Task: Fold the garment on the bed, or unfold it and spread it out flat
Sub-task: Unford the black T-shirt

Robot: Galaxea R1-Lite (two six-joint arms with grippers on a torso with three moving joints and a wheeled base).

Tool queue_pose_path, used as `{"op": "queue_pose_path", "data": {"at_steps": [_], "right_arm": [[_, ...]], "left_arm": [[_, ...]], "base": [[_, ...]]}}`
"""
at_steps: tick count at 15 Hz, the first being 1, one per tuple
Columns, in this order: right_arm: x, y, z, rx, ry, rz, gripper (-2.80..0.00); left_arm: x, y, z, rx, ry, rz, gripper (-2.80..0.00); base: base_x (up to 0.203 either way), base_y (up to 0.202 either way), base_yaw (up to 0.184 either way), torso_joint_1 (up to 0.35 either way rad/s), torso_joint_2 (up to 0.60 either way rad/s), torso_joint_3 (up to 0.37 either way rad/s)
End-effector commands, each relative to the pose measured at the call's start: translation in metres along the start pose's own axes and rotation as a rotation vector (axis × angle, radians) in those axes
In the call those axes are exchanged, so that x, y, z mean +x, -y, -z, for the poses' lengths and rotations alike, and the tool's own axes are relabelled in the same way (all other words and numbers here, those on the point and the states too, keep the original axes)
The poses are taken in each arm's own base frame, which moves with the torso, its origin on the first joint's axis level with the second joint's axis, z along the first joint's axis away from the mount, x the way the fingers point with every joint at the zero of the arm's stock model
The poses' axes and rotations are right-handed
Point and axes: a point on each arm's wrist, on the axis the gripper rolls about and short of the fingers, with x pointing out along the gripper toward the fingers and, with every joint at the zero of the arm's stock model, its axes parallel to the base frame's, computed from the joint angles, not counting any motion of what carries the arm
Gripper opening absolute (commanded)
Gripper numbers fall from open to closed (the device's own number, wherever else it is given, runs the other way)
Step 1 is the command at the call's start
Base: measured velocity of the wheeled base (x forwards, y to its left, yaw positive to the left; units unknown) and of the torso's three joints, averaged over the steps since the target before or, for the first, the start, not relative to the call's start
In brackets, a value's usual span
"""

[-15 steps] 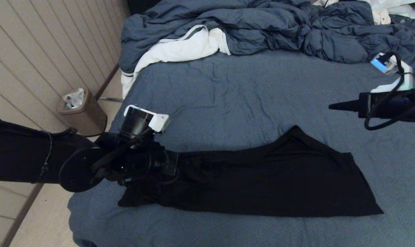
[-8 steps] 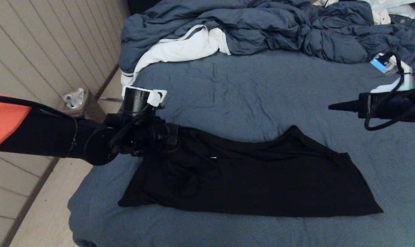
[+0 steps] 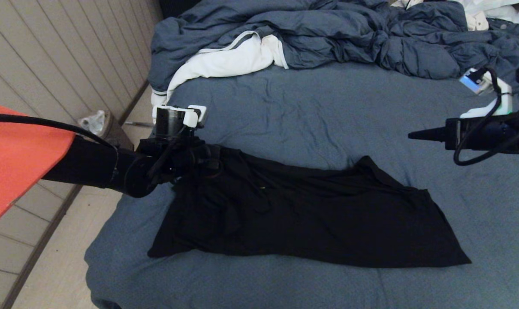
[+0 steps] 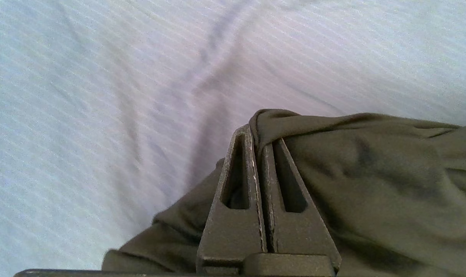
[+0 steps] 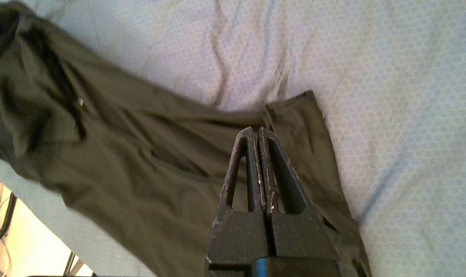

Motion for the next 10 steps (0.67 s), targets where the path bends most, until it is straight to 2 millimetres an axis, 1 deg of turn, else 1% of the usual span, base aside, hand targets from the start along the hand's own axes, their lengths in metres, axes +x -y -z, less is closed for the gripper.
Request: {"op": "queue_pose_path", "data": {"at_steps": [1, 4, 7, 8, 10], "right_arm": [[0.002, 0.0, 0.001, 0.002, -0.005, -0.005, -2.8], [0.004, 0.001, 0.002, 0.003, -0.009, -0.006, -2.8], [0.004, 0.001, 0.002, 0.004, -0.01, -0.006, -2.8], [0.004, 0.001, 0.002, 0.004, -0.01, -0.006, -2.8], [0.004, 0.001, 0.002, 0.003, -0.008, -0.007, -2.8]], "left_arm": [[0.014, -0.008, 0.005, -0.004, 0.005, -0.023, -2.8], [0.021, -0.009, 0.009, -0.006, 0.013, -0.027, -2.8], [0.016, -0.009, 0.009, -0.005, 0.006, -0.027, -2.8], [0.014, -0.009, 0.008, -0.004, 0.005, -0.03, 0.0], [0.007, -0.01, 0.001, -0.007, 0.017, -0.037, 0.0]], "base": [[0.0, 0.0, 0.0, 0.0, 0.0, 0.0], [0.0, 0.0, 0.0, 0.0, 0.0, 0.0], [0.0, 0.0, 0.0, 0.0, 0.0, 0.0], [0.0, 0.0, 0.0, 0.0, 0.0, 0.0], [0.0, 0.0, 0.0, 0.0, 0.0, 0.0]]}}
